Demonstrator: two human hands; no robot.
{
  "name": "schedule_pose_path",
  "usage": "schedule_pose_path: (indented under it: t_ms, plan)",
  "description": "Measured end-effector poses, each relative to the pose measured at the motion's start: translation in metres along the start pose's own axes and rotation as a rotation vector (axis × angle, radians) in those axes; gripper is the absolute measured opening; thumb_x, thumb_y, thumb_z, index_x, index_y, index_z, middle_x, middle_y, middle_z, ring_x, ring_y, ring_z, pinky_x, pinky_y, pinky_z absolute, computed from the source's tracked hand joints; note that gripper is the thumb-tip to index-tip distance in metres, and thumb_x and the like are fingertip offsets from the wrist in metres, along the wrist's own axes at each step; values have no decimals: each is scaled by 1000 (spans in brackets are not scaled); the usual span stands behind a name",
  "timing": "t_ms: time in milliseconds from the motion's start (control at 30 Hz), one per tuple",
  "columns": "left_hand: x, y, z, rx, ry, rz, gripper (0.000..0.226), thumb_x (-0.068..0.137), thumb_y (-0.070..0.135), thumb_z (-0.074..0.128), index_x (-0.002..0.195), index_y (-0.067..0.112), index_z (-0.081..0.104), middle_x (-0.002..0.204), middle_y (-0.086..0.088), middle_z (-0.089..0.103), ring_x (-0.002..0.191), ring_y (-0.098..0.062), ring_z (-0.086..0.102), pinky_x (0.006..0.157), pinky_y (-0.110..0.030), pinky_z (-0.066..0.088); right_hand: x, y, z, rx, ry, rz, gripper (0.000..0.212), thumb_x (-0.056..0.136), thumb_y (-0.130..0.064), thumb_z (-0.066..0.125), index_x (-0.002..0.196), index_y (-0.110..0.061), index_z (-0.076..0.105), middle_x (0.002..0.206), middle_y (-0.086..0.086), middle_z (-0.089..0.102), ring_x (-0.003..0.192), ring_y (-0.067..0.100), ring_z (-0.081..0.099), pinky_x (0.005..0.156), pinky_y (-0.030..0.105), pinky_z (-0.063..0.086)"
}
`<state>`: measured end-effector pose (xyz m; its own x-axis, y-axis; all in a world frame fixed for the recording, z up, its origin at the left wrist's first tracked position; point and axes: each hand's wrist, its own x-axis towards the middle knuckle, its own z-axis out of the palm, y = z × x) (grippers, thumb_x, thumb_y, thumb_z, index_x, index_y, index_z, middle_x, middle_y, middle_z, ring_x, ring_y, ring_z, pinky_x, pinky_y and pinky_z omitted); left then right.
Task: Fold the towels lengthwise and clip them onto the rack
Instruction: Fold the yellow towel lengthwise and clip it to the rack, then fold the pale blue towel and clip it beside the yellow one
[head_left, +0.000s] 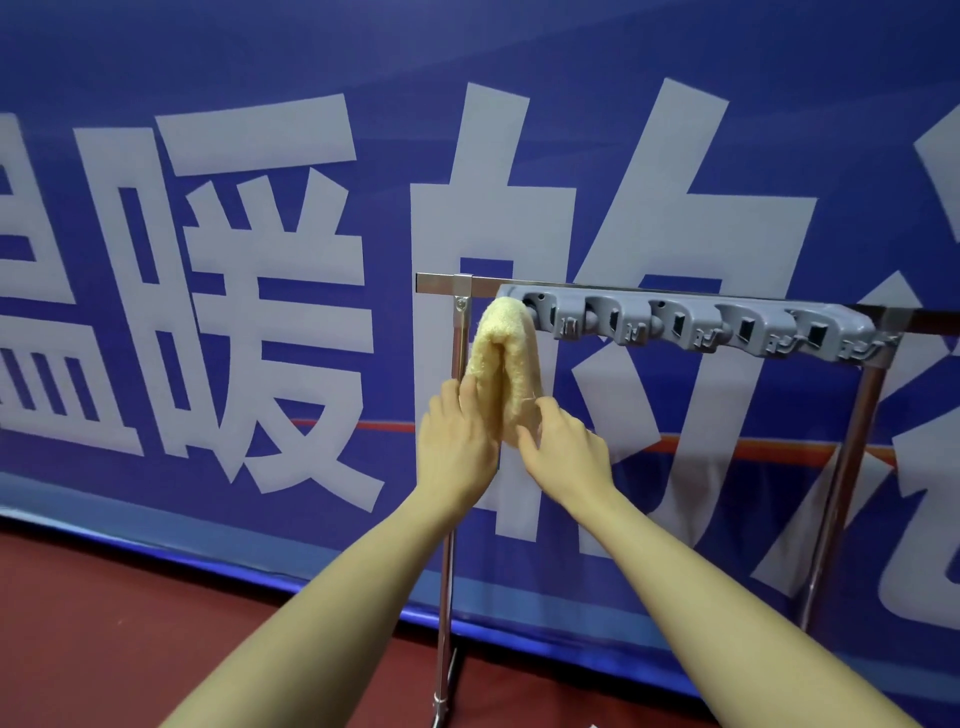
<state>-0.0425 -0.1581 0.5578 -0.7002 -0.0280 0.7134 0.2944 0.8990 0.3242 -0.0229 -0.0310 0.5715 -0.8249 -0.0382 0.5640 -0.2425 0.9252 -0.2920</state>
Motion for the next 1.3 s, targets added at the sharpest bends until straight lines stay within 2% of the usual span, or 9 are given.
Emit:
schedule_pose_path:
  t_ms: [67, 167, 300, 400, 533, 700, 867, 1067, 1300]
  plan:
    - [-10, 7, -14, 57, 18, 82, 43, 84, 17, 62, 122, 6, 44, 104, -10, 52, 72, -15, 39, 59, -26, 37, -15, 3, -10, -10, -5, 1, 29, 97, -32, 44, 118, -14, 47, 101, 2, 62, 86, 20, 62, 58, 26, 38]
    - [-26, 21, -35, 140, -47, 116, 33, 86, 16, 56, 116, 7, 46, 102, -9, 51, 71, -16, 36, 59, -27, 31, -40, 10, -23, -30, -14, 10, 22, 97, -30, 43, 110, -13, 51, 97, 2, 62, 75, 16, 54, 48, 22, 30]
    - [-63, 40, -51, 126, -128, 109, 16, 86, 14, 50, 101, 9, 48, 100, -8, 51, 70, -20, 39, 57, -29, 28, -83, 22, -36, -41, -52, 37, 24, 97, -26, 43, 115, -14, 54, 100, 1, 64, 84, 20, 61, 58, 26, 38]
    - [-95, 50, -50, 140, -224, 136, 15, 89, 15, 48, 102, 8, 48, 103, -7, 52, 73, -22, 43, 62, -29, 30, -115, 35, -38, -43, -108, 60, 23, 97, -25, 41, 111, -14, 55, 101, 0, 63, 87, 21, 60, 63, 30, 43]
    - [-130, 54, -29, 103, -418, 169, 25, 90, 18, 47, 111, 6, 49, 112, -10, 53, 90, -31, 55, 72, -35, 39, -148, 58, -24, -47, -183, 91, 20, 95, -23, 41, 104, -14, 56, 100, 0, 64, 88, 24, 58, 65, 32, 41]
    - [-171, 49, 35, 89, -652, 187, 26, 90, 19, 45, 112, 5, 50, 113, -12, 53, 98, -33, 53, 83, -38, 38, -180, 101, 20, -32, -286, 194, 21, 93, -21, 42, 104, -14, 58, 106, 2, 65, 95, 29, 57, 74, 35, 44]
    - [-208, 35, 124, 43, -851, 173, 29, 88, 21, 48, 112, 6, 52, 114, -13, 54, 106, -33, 53, 88, -39, 36, -199, 158, 89, -22, -433, 305, 23, 90, -18, 45, 106, -15, 60, 110, 5, 65, 104, 31, 58, 80, 37, 44]
    - [-247, 17, 236, 9, -1055, 92, 28, 86, 21, 51, 111, 7, 55, 114, -13, 55, 107, -34, 53, 88, -38, 38, -223, 230, 180, 3, -611, 387, 22, 87, -12, 45, 100, -16, 63, 107, 3, 66, 100, 29, 59, 81, 35, 45]
    - [-314, -11, 354, 95, -1260, 233, 29, 88, 16, 47, 115, 8, 53, 117, -11, 53, 106, -31, 50, 86, -35, 34, -280, 307, 290, 39, -809, 444, 30, 88, -10, 44, 109, -18, 64, 110, 3, 67, 99, 31, 60, 79, 36, 48]
